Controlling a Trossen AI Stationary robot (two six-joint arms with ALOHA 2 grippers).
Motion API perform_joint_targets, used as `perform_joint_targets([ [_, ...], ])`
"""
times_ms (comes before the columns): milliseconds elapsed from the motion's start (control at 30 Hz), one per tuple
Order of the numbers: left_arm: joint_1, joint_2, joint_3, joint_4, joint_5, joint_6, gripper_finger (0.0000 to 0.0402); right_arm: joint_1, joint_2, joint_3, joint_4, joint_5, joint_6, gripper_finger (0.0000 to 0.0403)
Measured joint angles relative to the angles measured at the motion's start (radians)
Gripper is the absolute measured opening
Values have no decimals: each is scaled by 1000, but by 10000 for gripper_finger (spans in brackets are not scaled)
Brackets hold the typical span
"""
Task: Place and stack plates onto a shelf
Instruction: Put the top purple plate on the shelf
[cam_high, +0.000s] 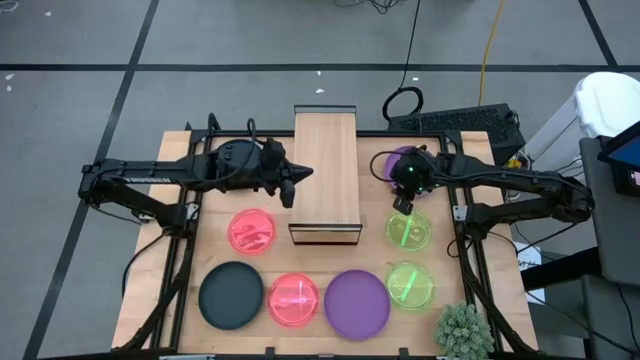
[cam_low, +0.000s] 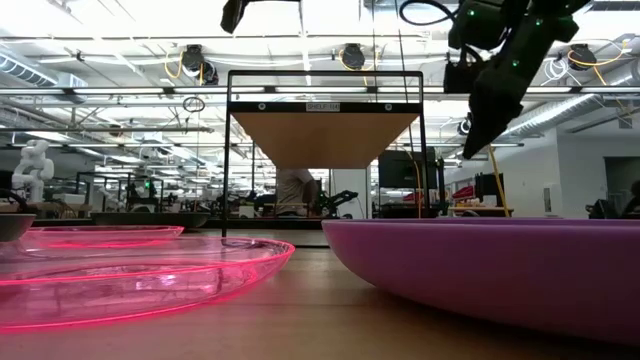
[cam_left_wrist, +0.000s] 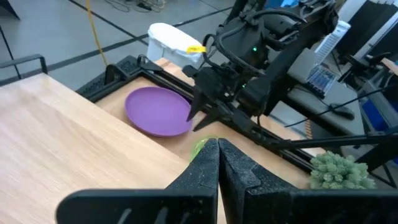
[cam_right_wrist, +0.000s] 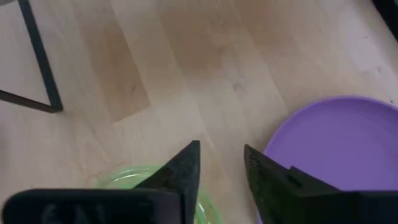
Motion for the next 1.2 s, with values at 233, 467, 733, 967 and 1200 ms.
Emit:
perform_joint_targets([
  [233, 3, 0, 0, -66, 1, -4, 1, 6, 0, 0, -52, -4, 158, 155],
  [467, 3, 0, 0, -208, 3, 48, 1, 6, 0, 0, -84, 20, 244, 157],
  [733, 3, 0, 0, -274, 3, 71, 1, -6, 1, -17, 41, 206, 25, 152],
  [967, 2, 0, 0, -275, 2, 68, 1, -26, 4, -149, 236, 184, 14, 138],
  [1200, 2, 0, 0, -276, 2, 74, 1, -35, 3, -250, 296, 182, 24, 150],
])
